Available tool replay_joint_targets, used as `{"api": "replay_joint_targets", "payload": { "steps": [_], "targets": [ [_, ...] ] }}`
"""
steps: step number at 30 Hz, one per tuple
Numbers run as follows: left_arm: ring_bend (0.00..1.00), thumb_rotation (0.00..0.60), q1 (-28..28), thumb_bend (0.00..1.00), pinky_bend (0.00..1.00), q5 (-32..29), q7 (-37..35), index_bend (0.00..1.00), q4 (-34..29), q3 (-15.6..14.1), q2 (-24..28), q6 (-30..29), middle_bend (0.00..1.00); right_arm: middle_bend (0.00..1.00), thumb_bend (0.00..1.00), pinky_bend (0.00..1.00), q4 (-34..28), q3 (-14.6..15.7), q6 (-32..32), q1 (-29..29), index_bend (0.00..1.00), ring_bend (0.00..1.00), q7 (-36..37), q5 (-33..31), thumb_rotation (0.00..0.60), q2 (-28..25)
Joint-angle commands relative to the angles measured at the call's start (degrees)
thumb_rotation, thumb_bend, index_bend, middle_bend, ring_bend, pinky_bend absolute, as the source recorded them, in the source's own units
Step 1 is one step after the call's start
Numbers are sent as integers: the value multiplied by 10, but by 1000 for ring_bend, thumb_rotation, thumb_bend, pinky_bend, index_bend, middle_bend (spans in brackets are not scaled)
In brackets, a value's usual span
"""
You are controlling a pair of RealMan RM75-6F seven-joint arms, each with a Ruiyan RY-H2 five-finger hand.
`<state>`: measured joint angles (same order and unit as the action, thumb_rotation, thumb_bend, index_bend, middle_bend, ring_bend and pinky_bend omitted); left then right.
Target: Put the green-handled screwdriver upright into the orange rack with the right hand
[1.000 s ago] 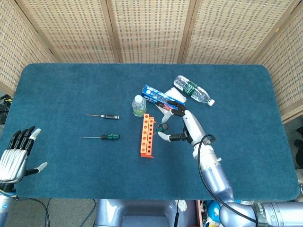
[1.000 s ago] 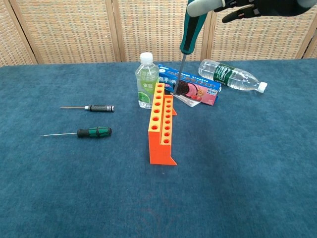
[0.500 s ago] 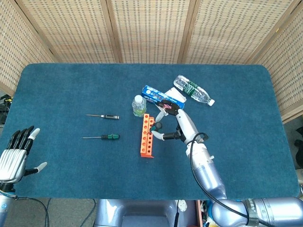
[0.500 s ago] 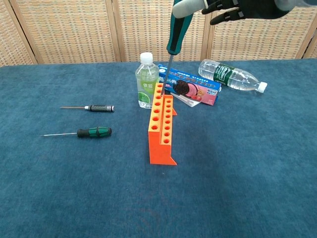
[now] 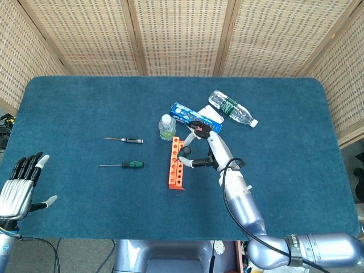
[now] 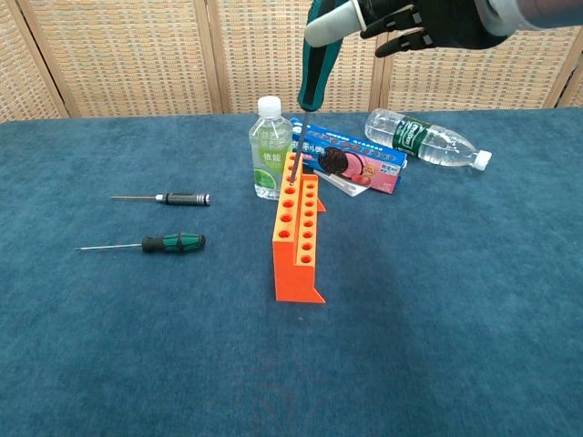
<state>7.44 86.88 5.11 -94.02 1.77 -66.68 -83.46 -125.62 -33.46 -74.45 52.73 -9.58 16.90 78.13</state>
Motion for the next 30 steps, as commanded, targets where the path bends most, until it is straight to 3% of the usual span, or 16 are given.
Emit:
{"api": "replay_joint_targets", "payload": {
  "steps": [1,30],
  "targets": [
    [0,600,0,0,0,-1,0,0,0,0,0,0,0,105,206,0,5,-1,4,3,695,0,1,-4,600,2],
    [0,600,1,0,0,-13,-2,0,9,3,-3,7,0,105,205,0,69,-3,49,30,694,0,1,-31,600,18]
  ]
}}
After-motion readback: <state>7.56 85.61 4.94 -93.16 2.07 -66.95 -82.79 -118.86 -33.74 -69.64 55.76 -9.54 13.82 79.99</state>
